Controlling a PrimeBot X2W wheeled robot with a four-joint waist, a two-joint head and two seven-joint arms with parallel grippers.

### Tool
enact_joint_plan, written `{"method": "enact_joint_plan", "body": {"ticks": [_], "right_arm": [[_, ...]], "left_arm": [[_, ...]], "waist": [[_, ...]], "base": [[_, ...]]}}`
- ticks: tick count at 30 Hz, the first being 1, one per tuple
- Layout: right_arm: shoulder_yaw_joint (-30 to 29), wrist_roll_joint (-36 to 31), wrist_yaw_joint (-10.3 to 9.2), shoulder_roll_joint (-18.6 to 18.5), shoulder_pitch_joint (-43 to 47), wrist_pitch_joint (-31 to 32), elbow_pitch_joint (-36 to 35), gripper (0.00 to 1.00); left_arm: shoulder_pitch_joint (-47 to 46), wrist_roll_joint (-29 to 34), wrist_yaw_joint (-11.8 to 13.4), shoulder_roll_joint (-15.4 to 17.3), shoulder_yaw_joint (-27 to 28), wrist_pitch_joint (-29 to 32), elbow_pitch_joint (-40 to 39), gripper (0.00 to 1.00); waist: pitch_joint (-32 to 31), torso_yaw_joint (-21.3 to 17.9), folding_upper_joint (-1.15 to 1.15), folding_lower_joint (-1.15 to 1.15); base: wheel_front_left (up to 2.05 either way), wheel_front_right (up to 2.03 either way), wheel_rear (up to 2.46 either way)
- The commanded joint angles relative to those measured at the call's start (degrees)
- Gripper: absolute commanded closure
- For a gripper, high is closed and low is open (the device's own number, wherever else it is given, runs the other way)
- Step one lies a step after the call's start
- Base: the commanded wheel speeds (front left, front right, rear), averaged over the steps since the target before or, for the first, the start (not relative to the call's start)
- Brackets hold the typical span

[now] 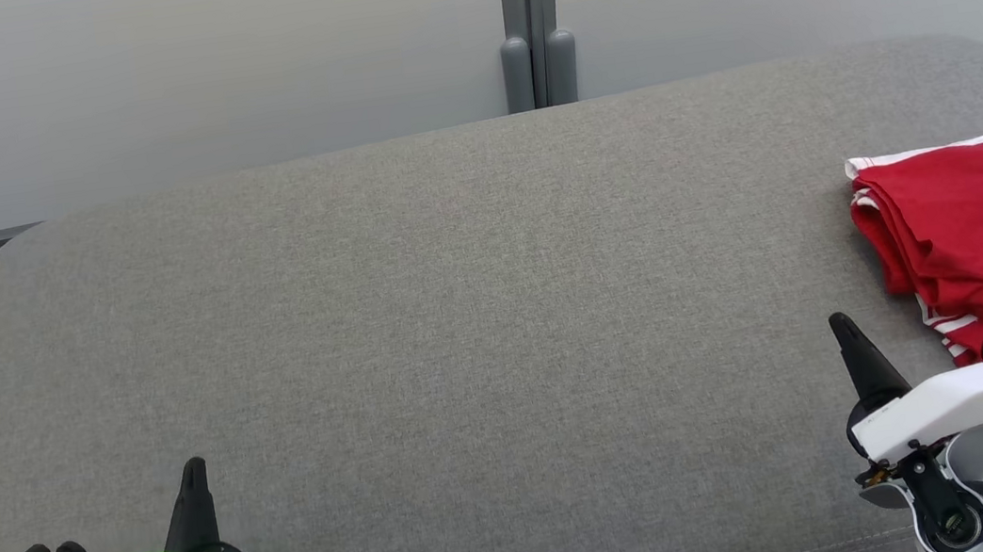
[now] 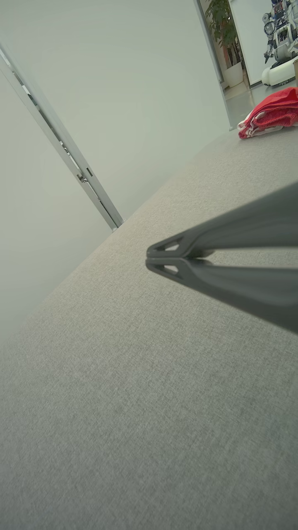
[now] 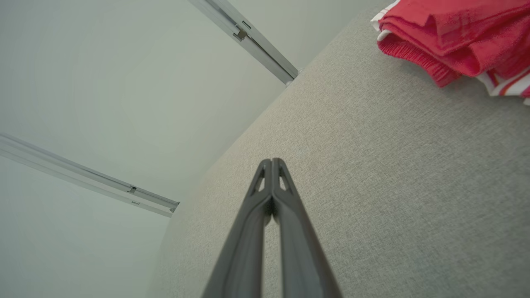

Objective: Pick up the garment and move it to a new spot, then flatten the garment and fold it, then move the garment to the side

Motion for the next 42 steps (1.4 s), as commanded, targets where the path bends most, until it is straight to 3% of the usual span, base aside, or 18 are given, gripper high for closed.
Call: {"method": "enact_joint_plan", "body": {"ticks": [1,42], "right_arm": [[-0.6,2.1,-0.01,-0.3,-1.7,0.3,-0.3,1.00],[-5.8,24.6,-0.01,-0.4,-4.3,4.4,3.1,1.00]], "left_arm": [[-2.2,-1.2,-0.8,-0.1,1.2,0.4,-0.2,1.00],[-7.1,-15.0,-8.2,-7.2,9.8,5.7,5.0,1.00]], "waist": [[0.1,0.0,0.00,0.00],[1.4,0.2,0.00,0.00]], "base": [[0.00,0.00,0.00],[0.00,0.00,0.00]]}}
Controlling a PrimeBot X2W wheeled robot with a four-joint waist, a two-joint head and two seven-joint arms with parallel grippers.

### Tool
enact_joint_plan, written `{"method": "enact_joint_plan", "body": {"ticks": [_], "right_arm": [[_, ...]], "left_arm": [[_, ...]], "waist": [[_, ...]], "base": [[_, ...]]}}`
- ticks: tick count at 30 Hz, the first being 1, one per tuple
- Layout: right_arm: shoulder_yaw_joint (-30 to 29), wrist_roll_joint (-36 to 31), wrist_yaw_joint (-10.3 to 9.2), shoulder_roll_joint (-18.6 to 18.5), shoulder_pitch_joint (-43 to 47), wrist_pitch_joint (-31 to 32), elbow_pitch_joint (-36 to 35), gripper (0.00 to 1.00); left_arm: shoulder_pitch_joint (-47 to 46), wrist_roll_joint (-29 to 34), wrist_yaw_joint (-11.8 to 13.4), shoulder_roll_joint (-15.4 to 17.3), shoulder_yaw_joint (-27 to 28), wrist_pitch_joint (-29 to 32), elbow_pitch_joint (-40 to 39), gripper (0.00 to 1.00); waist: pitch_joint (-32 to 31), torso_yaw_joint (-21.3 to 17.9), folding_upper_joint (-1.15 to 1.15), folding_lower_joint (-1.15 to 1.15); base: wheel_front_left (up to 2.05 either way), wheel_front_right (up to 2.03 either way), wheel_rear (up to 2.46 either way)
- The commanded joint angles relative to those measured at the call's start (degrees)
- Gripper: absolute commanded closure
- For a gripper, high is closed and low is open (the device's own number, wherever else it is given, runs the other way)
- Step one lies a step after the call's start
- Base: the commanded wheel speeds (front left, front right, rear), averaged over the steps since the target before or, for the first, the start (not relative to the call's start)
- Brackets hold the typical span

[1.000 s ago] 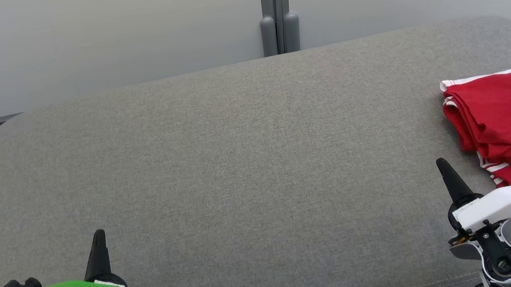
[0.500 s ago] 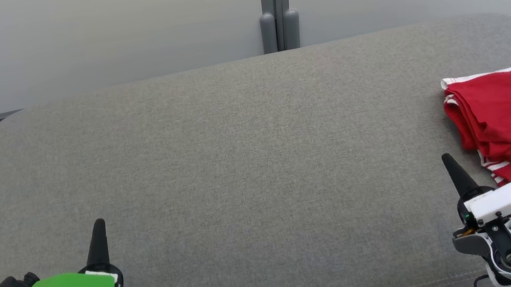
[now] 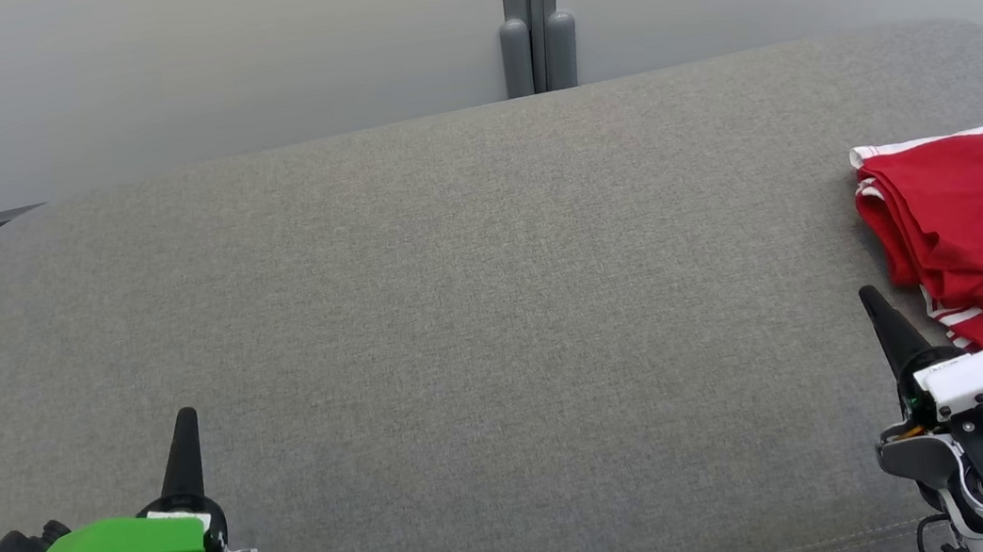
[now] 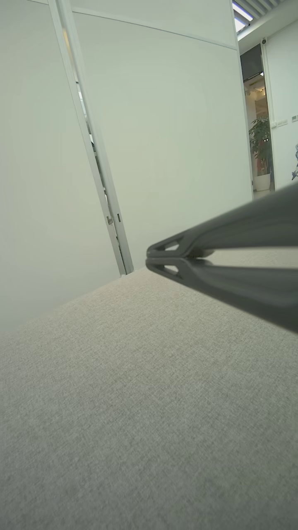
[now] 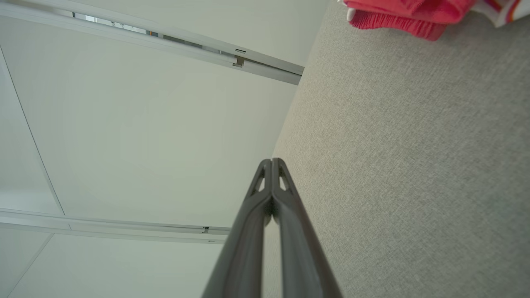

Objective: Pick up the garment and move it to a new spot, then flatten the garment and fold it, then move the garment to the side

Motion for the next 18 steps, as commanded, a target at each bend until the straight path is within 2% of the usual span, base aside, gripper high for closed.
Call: {"method": "enact_joint_plan", "body": {"ticks": [1,18], "right_arm": [[-0.4,1.3,0.03,-0.3,-1.0,0.3,-0.1,1.00],[-2.2,9.1,0.03,-0.3,-1.9,1.8,1.2,1.00]], "left_arm": [[-1.8,-0.9,-0.6,-0.2,0.7,0.4,-0.1,1.00],[-3.3,-5.7,-3.2,-2.7,3.7,2.2,1.7,1.00]], "waist": [[0.0,0.0,0.00,0.00],[0.6,0.1,0.00,0.00]], "base": [[0.00,0.00,0.00],[0.00,0.00,0.00]]}}
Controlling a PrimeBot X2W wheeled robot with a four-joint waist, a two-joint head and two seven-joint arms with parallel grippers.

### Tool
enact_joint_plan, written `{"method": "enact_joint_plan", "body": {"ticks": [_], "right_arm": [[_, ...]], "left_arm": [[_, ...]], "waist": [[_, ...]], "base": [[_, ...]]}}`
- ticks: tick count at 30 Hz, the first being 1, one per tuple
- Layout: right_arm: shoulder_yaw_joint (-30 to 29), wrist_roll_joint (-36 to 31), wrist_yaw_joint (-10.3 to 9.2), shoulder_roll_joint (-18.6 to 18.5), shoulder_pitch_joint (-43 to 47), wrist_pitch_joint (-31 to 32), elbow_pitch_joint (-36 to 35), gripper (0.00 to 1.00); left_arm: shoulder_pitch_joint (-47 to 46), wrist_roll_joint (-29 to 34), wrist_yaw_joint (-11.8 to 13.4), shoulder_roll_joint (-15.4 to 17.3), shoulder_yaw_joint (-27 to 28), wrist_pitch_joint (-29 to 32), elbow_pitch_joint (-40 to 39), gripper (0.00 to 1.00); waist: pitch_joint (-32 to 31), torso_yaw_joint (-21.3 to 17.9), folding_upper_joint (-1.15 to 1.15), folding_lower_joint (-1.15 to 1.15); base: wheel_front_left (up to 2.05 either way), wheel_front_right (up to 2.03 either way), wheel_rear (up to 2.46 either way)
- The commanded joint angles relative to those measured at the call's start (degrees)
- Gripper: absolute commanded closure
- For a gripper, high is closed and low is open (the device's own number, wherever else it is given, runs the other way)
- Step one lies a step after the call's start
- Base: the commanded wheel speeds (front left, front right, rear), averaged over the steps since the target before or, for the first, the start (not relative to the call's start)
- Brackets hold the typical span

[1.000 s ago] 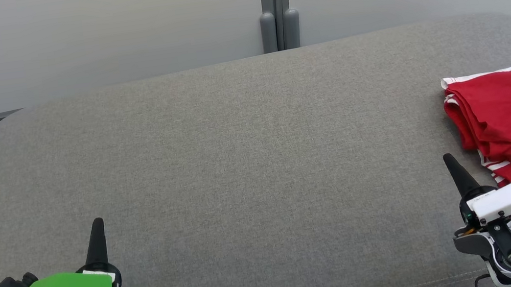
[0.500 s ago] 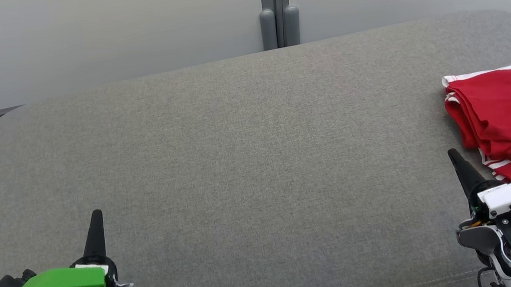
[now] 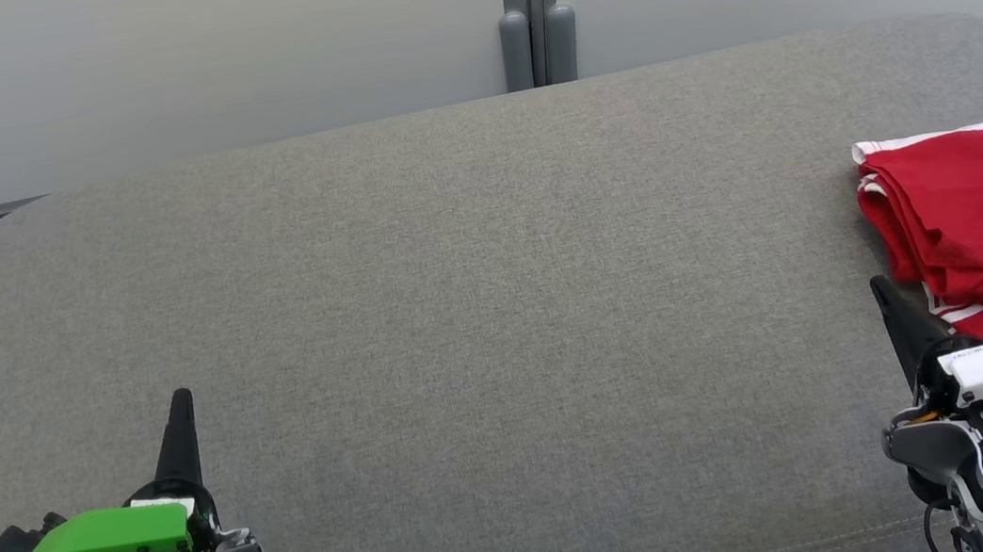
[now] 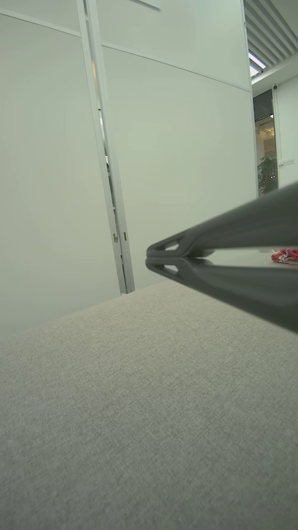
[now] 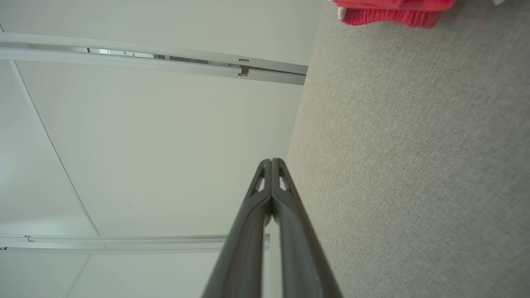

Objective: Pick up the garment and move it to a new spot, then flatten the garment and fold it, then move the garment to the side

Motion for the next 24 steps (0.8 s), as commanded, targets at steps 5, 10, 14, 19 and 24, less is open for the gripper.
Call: {"method": "enact_joint_plan", "body": {"ticks": [5,10,14,19,24], "right_arm": [[-0.6,2.4,0.03,-0.3,-1.0,0.6,0.3,1.00],[-1.1,4.4,0.03,-0.3,-1.3,1.0,0.6,1.00],[-1.4,5.8,0.02,-0.3,-1.4,1.2,0.8,1.00],[-1.9,7.7,0.02,-0.3,-1.5,1.6,1.1,1.00],[-2.1,8.8,0.02,-0.3,-1.5,1.8,1.3,1.00]], "left_arm": [[-1.6,-1.8,-1.1,-0.7,1.0,0.6,0.3,1.00],[-1.8,-2.9,-1.7,-1.3,1.8,1.1,0.8,1.00],[-2.3,-3.8,-2.2,-1.8,2.3,1.4,1.2,1.00],[-2.6,-5.0,-2.7,-2.3,3.1,1.9,1.6,1.00],[-2.9,-5.5,-3.1,-2.8,3.5,2.2,1.9,1.00]], "waist": [[0.1,0.0,0.00,0.00],[0.3,0.0,0.00,0.00],[0.4,0.1,0.00,0.00],[0.6,0.1,0.00,0.00],[0.7,0.1,0.00,0.00]], "base": [[0.00,0.00,0.00],[0.00,0.00,0.00],[0.00,0.00,0.00],[0.00,0.00,0.00],[0.00,0.00,0.00]]}}
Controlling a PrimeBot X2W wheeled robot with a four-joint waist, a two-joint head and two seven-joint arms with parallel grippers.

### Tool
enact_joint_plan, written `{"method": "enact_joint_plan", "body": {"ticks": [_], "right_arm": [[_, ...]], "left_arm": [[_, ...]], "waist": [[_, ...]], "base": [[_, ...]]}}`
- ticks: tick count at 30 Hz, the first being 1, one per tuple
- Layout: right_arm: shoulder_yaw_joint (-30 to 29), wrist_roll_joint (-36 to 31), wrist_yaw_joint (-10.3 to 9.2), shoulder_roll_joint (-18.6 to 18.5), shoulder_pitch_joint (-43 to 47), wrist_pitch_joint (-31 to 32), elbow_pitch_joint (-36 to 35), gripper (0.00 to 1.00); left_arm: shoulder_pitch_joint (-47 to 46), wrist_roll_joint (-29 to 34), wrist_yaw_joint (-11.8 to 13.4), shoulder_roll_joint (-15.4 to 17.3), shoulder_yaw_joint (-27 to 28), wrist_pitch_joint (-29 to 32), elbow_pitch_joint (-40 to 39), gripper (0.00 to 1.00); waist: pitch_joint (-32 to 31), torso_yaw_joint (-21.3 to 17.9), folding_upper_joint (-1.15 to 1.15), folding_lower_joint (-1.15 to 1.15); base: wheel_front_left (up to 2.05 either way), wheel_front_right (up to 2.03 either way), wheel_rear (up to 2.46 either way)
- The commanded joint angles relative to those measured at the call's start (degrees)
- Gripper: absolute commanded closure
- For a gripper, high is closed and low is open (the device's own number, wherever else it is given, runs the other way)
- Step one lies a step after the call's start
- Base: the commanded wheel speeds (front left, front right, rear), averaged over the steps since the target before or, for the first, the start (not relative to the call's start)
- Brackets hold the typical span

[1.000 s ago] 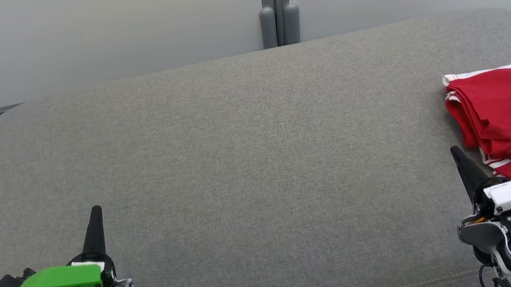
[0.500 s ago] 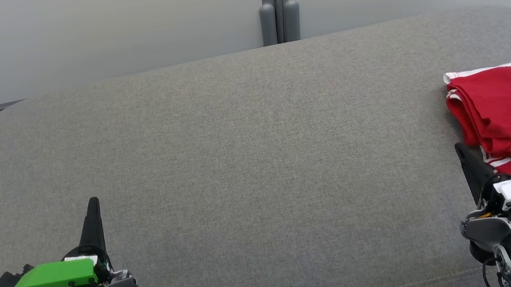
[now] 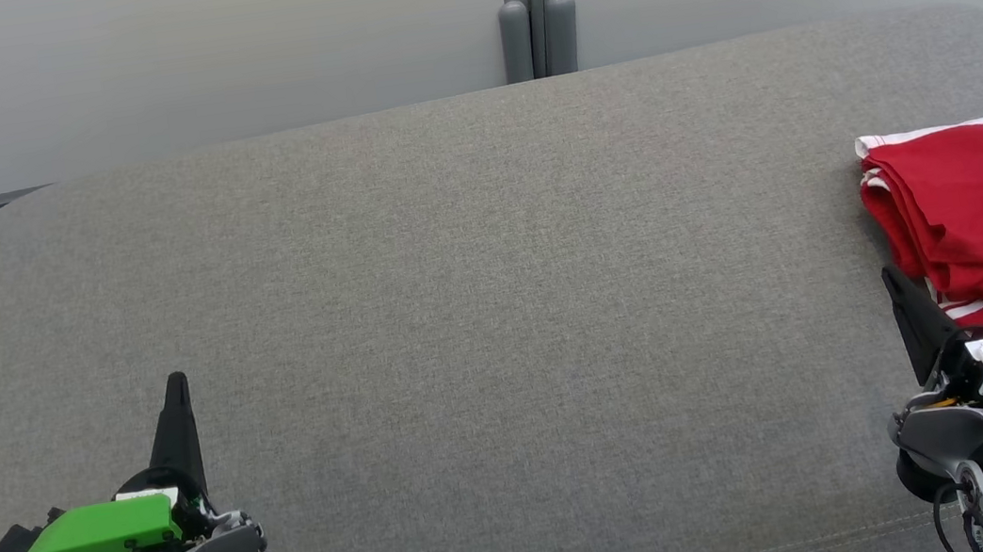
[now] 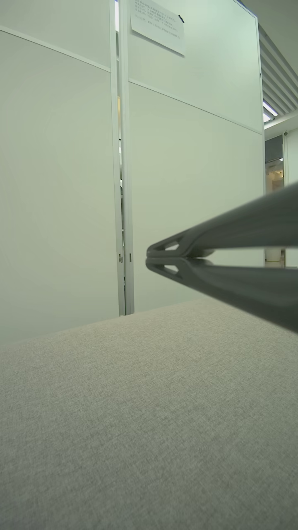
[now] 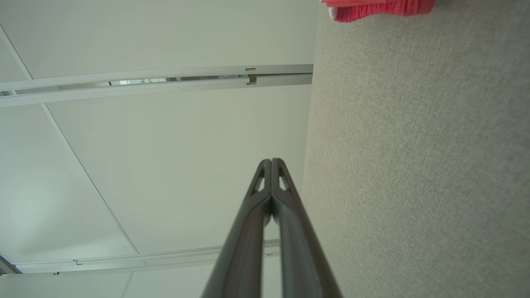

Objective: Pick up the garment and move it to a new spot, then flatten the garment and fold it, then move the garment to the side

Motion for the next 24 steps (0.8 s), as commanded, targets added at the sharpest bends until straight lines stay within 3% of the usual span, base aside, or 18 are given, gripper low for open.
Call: {"method": "enact_joint_plan", "body": {"ticks": [1,24], "right_arm": [[-0.1,0.2,0.02,-0.3,-0.3,0.2,0.1,1.00],[-0.1,0.2,0.02,-0.3,-0.3,0.2,0.1,1.00]], "left_arm": [[-1.0,-0.1,-0.2,-0.1,0.2,0.2,0.0,1.00],[-0.9,0.0,-0.2,-0.1,0.3,0.3,0.0,1.00]], "waist": [[0.0,0.0,0.00,0.00],[0.0,0.0,0.00,0.00]], "base": [[0.00,0.00,0.00],[0.00,0.00,0.00]]}}
